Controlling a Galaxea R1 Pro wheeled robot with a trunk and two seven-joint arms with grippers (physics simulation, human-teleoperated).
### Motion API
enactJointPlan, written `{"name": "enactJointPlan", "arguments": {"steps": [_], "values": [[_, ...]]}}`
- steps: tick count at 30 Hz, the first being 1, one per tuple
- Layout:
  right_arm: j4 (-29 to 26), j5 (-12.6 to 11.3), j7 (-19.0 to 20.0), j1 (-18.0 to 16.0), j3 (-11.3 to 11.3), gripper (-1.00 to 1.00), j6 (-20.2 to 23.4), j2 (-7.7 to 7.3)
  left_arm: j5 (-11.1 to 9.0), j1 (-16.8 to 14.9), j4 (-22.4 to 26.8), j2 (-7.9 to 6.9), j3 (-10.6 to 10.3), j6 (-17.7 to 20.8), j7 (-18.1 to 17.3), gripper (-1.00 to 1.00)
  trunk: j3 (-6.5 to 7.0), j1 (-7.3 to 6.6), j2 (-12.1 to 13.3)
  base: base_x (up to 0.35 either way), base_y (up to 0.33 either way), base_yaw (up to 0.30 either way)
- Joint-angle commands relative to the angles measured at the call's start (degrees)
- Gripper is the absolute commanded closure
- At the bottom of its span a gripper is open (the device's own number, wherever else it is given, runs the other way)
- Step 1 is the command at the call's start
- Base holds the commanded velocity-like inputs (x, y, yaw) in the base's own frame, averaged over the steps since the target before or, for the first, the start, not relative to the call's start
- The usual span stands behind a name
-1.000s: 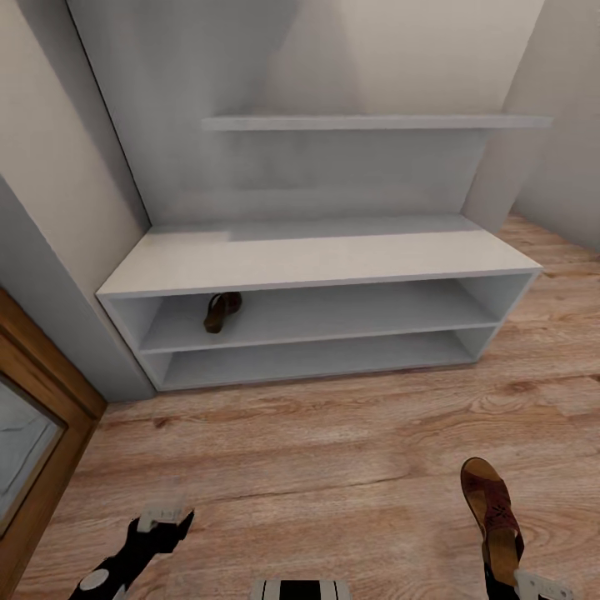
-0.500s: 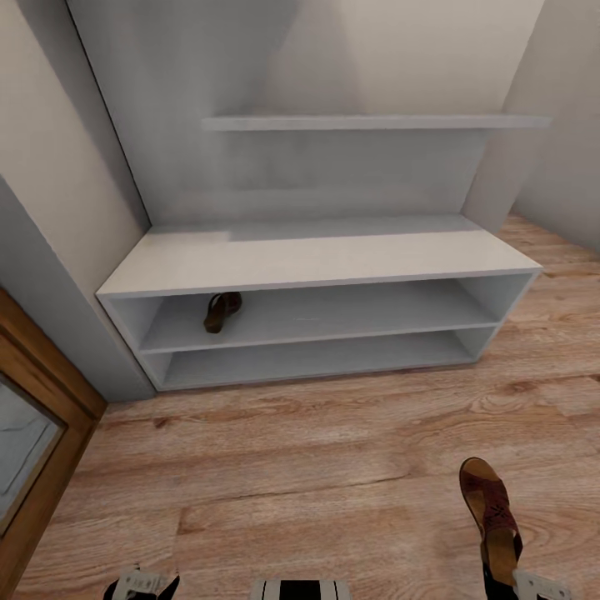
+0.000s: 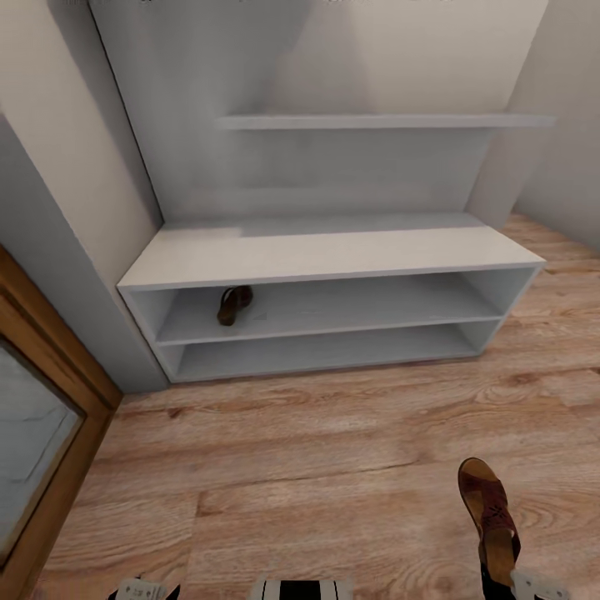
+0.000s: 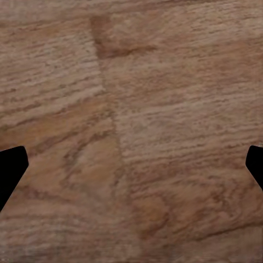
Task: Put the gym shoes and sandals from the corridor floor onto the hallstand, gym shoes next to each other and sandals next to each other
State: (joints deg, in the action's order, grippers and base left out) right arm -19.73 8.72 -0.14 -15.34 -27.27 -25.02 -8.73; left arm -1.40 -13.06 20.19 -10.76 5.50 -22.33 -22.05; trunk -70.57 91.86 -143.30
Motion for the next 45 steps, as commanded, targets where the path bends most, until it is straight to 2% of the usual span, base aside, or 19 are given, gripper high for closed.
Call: {"name": "enactJointPlan", "arguments": {"steps": [1, 12, 28, 39, 45], "values": [[0.0, 0.6, 0.0, 0.0, -0.4, 1.0, -0.2, 0.02, -0.2, 0.0, -0.1, 0.04, 0.4, 0.0, -0.6, -1.0, -0.04, -0.03, 0.0, -0.202, 0.245, 0.0], [0.0, 0.6, 0.0, 0.0, -0.4, 1.0, -0.2, 0.01, -0.2, 0.0, 0.0, 0.04, 0.4, 0.0, -0.5, -1.0, -0.04, -0.03, 0.0, -0.208, 0.221, 0.0], [-0.1, 0.6, 0.0, 0.0, -0.4, 1.0, -0.2, 0.03, -0.1, 0.0, 0.0, 0.04, 0.4, 0.0, -0.6, -1.0, -0.04, -0.03, 0.0, -0.028, 0.023, 0.005], [-0.2, 0.5, 0.0, 0.0, -0.4, 1.0, -0.2, 0.03, -0.2, 0.0, 0.0, 0.08, 0.4, 0.1, -0.6, -1.0, -0.04, -0.03, 0.0, 0.0, 0.0, 0.238], [-0.2, 0.5, 0.0, 0.0, -0.5, 1.0, -0.2, 0.03, -0.2, 0.0, 0.1, 0.04, 0.5, 0.2, -0.5, -1.0, -0.04, -0.03, 0.0, 0.0, 0.0, 0.063]]}}
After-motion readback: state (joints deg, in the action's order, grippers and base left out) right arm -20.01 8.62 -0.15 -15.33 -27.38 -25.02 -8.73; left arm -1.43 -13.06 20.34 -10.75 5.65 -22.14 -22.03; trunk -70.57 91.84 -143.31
